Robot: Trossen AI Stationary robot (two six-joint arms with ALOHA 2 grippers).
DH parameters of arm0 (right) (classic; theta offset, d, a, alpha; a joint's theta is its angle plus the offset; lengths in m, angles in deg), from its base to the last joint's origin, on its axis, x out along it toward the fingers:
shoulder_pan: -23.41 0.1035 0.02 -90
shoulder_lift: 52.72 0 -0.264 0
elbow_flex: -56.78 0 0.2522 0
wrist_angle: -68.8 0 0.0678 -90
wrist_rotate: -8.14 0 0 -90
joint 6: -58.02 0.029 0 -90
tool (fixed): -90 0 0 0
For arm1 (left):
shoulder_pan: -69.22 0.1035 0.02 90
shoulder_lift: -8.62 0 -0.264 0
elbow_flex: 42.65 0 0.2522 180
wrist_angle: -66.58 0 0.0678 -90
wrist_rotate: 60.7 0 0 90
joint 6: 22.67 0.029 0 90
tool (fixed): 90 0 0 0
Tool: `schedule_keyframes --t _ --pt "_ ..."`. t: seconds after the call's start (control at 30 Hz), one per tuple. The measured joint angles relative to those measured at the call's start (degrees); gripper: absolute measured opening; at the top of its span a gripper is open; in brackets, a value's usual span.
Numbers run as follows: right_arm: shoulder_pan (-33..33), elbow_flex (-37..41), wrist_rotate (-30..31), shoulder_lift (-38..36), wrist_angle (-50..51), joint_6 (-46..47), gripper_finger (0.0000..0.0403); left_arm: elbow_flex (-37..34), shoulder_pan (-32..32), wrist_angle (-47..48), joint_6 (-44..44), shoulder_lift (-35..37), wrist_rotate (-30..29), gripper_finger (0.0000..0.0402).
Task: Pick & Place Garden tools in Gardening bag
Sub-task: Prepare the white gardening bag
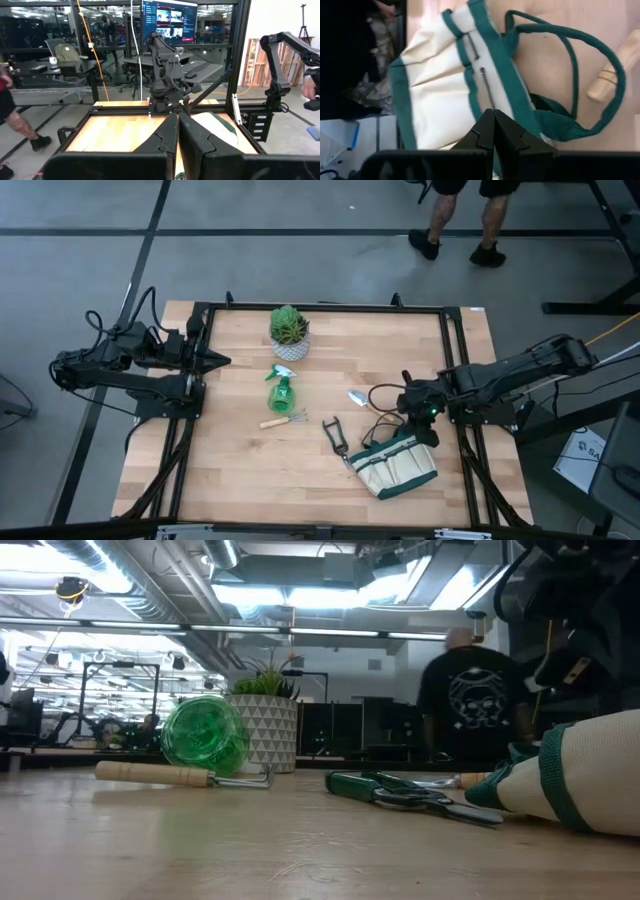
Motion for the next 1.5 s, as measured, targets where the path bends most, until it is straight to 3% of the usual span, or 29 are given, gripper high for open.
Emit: schedule_keyframes --t 0.43,0.77,0.9,1.1,1.3,1.5 --pt "0.04 0.00 3.06 4.52 -0.29 1.23 0.0020 0.00 0.00 0.02 0.00 0.00 0.02 0.0006" --pt "0.03 0.00 14.08 5.31 -5.80 0.45 0.0058 0.00 0.01 0.00 0.00 0.00 0.01 0.0008" --pt "0.04 0.00 14.37 5.31 -7.11 -1.82 0.0082 0.00 0.00 0.00 0.00 0.00 0.02 0.0006" --pt "0.03 0.00 19.87 5.31 -7.39 -8.98 0.0122 0.00 0.01 0.00 0.00 0.00 0.02 0.0008" --pt "-0.02 0.00 24.78 6.27 -7.33 -13.96 0.0128 0.00 0.00 0.01 0.00 0.00 0.02 0.0007" --pt "-0.07 0.00 25.29 9.80 -7.43 -16.77 0.0128 0.00 0.01 0.02 0.00 -0.02 0.02 0.0006"
